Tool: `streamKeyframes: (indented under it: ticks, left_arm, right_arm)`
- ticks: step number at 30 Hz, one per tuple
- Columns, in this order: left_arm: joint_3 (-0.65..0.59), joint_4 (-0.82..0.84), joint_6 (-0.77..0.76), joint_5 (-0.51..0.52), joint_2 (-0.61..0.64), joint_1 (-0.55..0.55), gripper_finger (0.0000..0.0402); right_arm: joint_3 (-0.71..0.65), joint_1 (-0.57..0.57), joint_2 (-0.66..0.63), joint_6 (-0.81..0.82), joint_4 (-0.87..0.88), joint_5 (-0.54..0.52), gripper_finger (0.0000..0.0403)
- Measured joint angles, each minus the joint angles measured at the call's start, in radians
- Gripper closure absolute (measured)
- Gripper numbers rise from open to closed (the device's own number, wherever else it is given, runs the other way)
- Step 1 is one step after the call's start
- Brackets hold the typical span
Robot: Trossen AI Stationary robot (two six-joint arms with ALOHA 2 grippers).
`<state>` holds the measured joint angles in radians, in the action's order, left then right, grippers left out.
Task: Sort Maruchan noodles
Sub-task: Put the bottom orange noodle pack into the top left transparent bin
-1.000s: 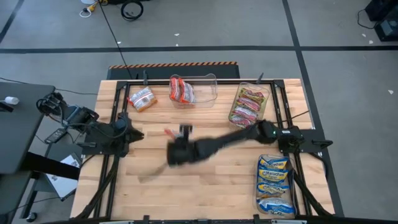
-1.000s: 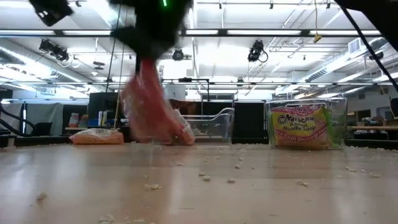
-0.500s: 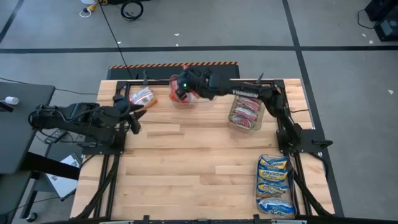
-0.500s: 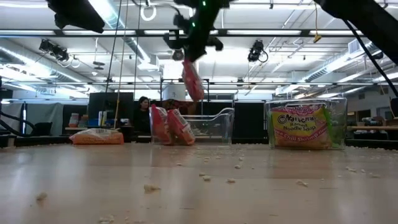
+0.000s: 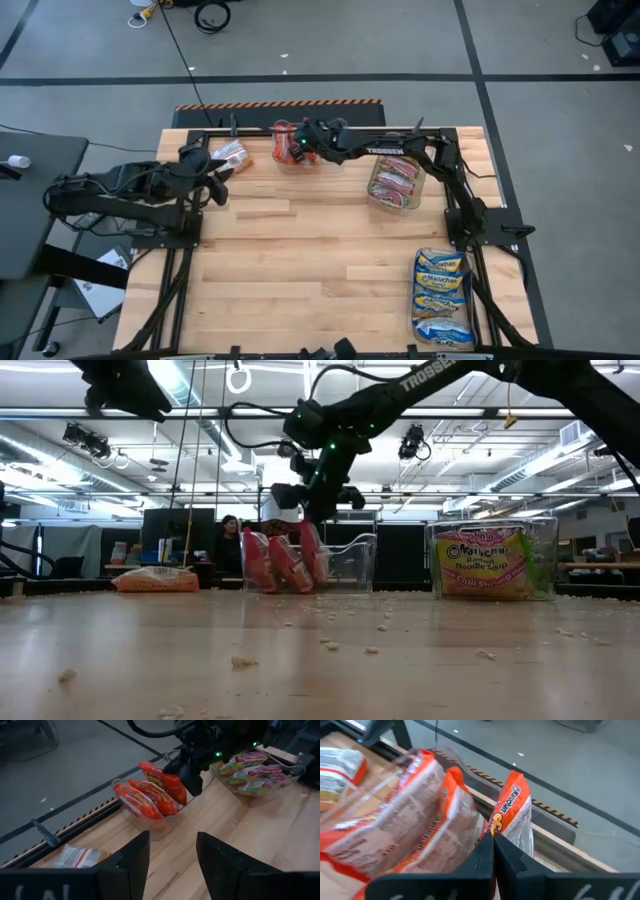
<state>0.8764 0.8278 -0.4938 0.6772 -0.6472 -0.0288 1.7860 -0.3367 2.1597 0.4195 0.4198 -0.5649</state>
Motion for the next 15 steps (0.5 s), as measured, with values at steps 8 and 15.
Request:
streamKeyframes:
  ticks: [8, 15]
  left_arm:
    - [0.000, -0.003, -0.019, 0.035, 0.000, 0.000, 0.0234]
    - [0.000, 0.026, -0.137, 0.156, -0.001, 0.000, 0.0234]
  right_arm:
    - [-0.025, 0.000, 0.000, 0.034, 0.000, 0.009, 0.0390]
    - [-0.021, 0.003, -0.006, 0.031, 0.004, 0.028, 0.0341]
